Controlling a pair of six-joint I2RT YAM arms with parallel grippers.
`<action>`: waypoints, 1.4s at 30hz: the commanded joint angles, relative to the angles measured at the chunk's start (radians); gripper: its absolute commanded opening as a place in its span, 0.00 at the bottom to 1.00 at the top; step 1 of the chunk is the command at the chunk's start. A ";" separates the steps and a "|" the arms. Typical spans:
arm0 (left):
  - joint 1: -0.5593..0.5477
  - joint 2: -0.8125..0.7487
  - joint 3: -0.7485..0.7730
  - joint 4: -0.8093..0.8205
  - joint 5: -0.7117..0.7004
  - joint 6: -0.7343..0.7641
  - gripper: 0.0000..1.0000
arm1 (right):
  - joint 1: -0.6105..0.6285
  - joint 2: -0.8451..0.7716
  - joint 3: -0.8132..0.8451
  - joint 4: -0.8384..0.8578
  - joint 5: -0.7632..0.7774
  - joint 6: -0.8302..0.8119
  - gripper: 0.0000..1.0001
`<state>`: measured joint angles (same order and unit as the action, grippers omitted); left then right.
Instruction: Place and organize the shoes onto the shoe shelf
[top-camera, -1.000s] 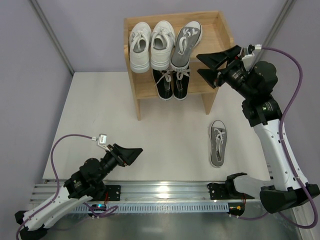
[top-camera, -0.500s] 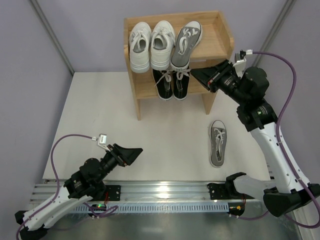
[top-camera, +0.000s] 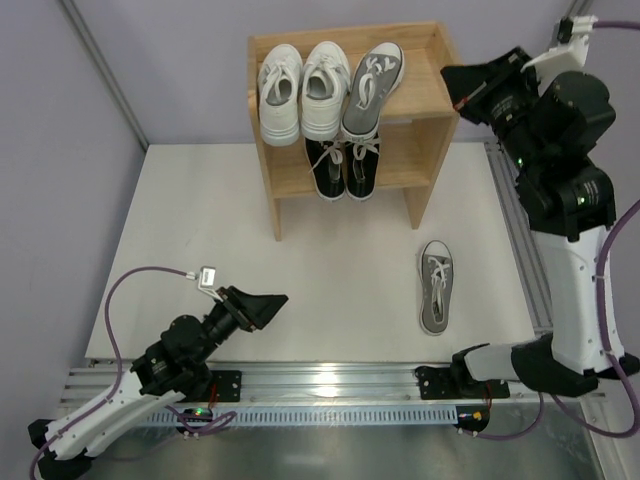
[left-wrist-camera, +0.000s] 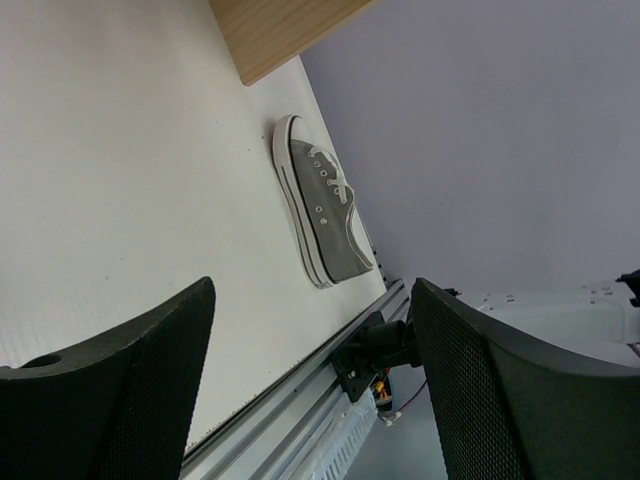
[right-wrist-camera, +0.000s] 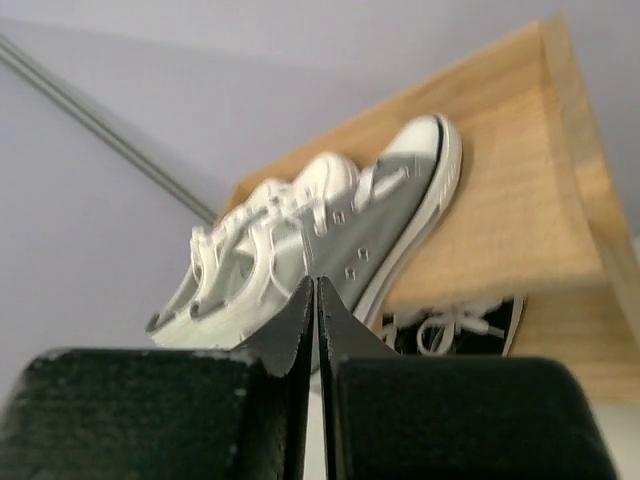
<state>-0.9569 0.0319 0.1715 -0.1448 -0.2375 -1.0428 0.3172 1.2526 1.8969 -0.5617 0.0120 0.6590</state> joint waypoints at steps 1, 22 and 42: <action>0.003 0.040 0.014 0.085 0.024 0.015 0.78 | 0.002 0.223 0.316 -0.200 0.123 -0.165 0.04; 0.003 -0.072 0.023 -0.021 -0.010 0.021 0.77 | 0.023 0.508 0.497 -0.300 0.183 -0.240 0.04; 0.003 -0.075 0.002 0.016 0.021 0.000 0.75 | 0.023 0.630 0.449 -0.073 -0.133 -0.197 0.04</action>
<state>-0.9569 0.0086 0.1734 -0.1726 -0.2310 -1.0405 0.3054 1.8851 2.3943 -0.6971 0.0502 0.4484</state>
